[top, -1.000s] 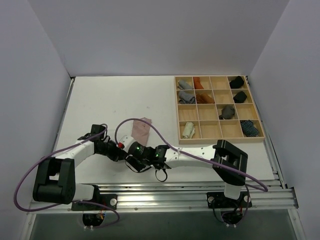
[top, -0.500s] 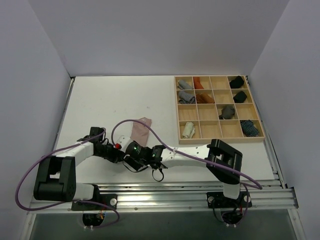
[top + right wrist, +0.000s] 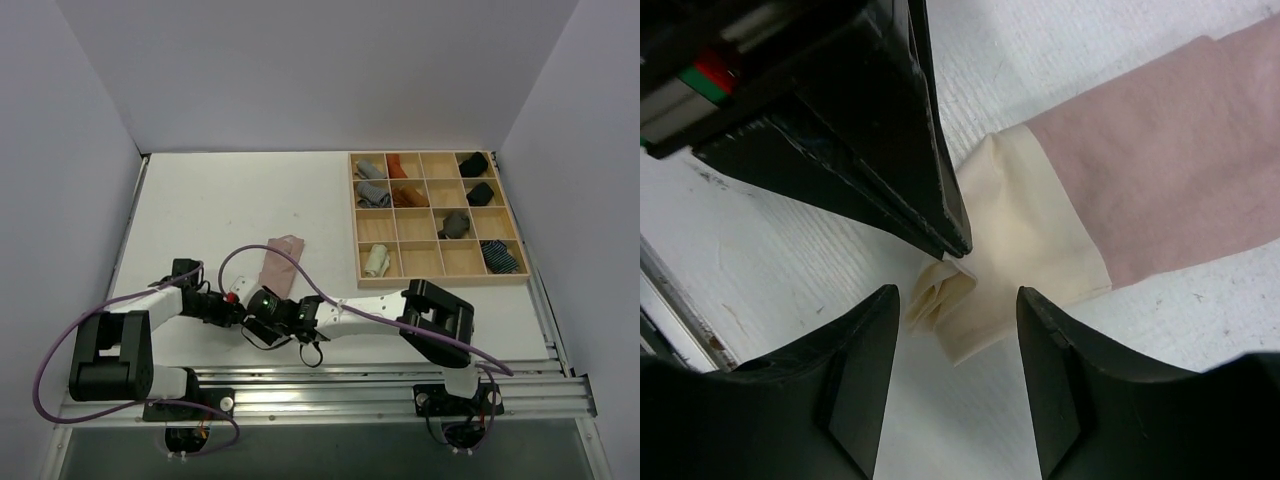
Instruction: Roll the underwear
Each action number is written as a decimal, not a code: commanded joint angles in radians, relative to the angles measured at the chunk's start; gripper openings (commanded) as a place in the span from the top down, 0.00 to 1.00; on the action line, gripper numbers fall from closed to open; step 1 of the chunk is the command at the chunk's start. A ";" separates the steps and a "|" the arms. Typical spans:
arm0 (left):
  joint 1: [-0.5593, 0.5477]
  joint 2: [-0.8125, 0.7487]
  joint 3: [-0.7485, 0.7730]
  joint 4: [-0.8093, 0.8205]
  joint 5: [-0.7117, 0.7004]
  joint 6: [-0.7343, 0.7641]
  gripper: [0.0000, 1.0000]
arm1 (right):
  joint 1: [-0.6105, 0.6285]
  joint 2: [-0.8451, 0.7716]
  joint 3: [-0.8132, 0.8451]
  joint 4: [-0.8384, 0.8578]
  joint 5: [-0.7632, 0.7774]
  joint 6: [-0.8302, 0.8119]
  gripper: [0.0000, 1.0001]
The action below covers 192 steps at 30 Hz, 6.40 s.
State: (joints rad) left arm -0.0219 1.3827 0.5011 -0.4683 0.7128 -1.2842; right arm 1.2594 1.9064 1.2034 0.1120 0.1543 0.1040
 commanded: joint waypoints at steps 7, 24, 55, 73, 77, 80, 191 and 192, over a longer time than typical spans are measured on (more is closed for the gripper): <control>0.053 -0.016 -0.004 0.033 0.028 -0.059 0.98 | 0.014 0.046 0.045 0.037 0.099 0.017 0.54; 0.083 -0.010 -0.021 0.066 0.054 -0.095 0.98 | 0.028 0.128 0.104 0.041 0.126 0.042 0.59; 0.171 0.193 0.361 -0.216 -0.133 0.496 0.52 | -0.299 0.370 0.602 -0.523 -0.605 -0.093 1.00; 0.048 0.246 0.482 -0.214 -0.222 0.499 0.52 | -0.359 0.387 0.685 -0.466 -0.624 -0.069 0.85; 0.048 0.236 0.493 -0.227 -0.259 0.487 0.52 | -0.361 0.398 0.699 -0.459 -0.636 -0.066 0.82; 0.048 0.237 0.496 -0.219 -0.269 0.485 0.52 | -0.368 0.411 0.705 -0.451 -0.637 -0.055 0.82; -0.145 0.296 0.490 -0.177 -0.438 0.451 0.98 | -0.324 0.015 0.188 -0.186 -0.300 0.220 0.71; -0.153 0.289 0.493 -0.202 -0.444 0.448 0.98 | -0.304 -0.003 0.162 -0.181 -0.267 0.218 0.71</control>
State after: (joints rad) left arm -0.1497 1.7161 0.9569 -0.5537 0.3271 -0.8486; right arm 0.8982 2.0296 1.3930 -0.0669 -0.2611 0.3214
